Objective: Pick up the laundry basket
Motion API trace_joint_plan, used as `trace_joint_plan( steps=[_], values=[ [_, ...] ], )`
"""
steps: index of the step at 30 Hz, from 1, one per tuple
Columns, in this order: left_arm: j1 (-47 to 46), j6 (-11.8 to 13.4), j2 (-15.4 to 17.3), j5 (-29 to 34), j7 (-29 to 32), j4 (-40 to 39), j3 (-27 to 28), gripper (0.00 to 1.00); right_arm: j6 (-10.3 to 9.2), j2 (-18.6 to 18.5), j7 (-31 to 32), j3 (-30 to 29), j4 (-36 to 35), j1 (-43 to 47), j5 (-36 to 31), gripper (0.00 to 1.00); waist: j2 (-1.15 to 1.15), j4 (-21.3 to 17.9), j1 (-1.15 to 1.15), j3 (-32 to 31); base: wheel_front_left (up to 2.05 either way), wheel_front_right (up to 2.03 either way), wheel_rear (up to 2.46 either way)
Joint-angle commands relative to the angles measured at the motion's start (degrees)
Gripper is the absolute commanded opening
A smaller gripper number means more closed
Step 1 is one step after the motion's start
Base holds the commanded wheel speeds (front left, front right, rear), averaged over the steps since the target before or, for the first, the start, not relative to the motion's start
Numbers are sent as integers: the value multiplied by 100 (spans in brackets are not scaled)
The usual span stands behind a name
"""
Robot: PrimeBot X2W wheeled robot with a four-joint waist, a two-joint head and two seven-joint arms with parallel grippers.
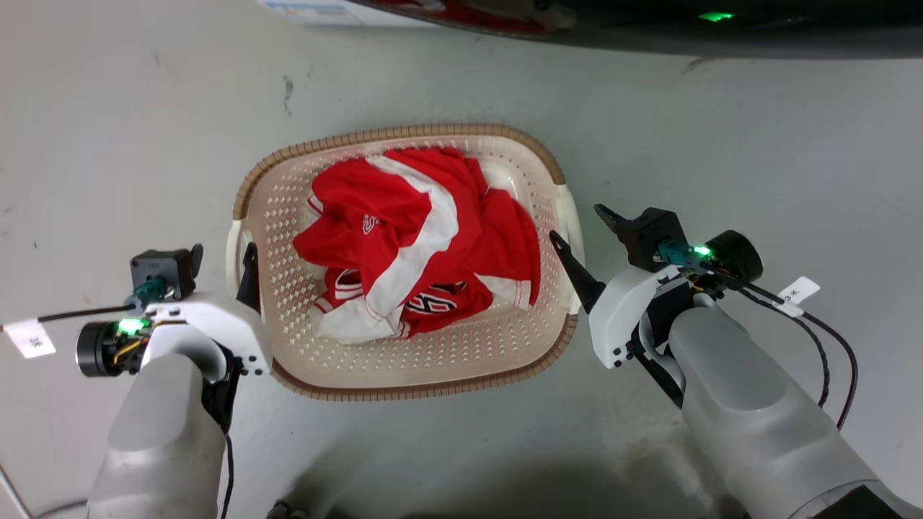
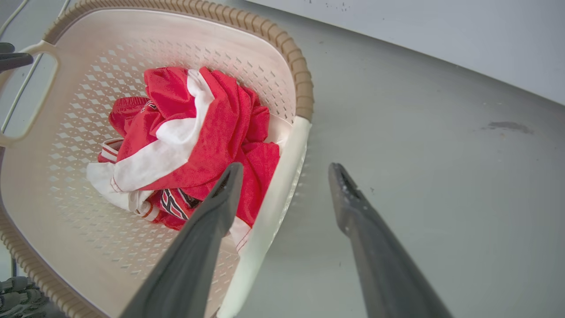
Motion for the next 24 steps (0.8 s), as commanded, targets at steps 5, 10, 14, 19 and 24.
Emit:
trace_joint_plan(
  steps=[5, 10, 14, 19, 24],
  values=[
    [-248, 7, -5, -62, -15, 205, -129, 100, -4, -7, -13, 122, 328, -266, 99, 100, 0, 109, -1, 286, 0, 0, 0],
    [-376, 7, -13, -152, -16, 370, -301, 100, -4, -7, -14, 291, 544, -442, 264, 100, 0, 129, -1, 436, 0, 0, 0],
    [-461, 6, -45, -209, -15, 441, -486, 100, -4, -7, -14, 457, 745, -549, 353, 100, 0, 139, -1, 506, 0, 0, 0],
    [-641, 7, -94, -349, -16, 698, -820, 91, -5, -12, -13, 768, 980, -701, 569, 100, 0, 136, -1, 609, 0, 0, 0],
    [-754, 5, -141, -419, -16, 911, -1039, 0, -5, -13, 16, 997, 1125, -768, 725, 0, 0, 145, -1, 656, 0, 0, 0]
  ],
)
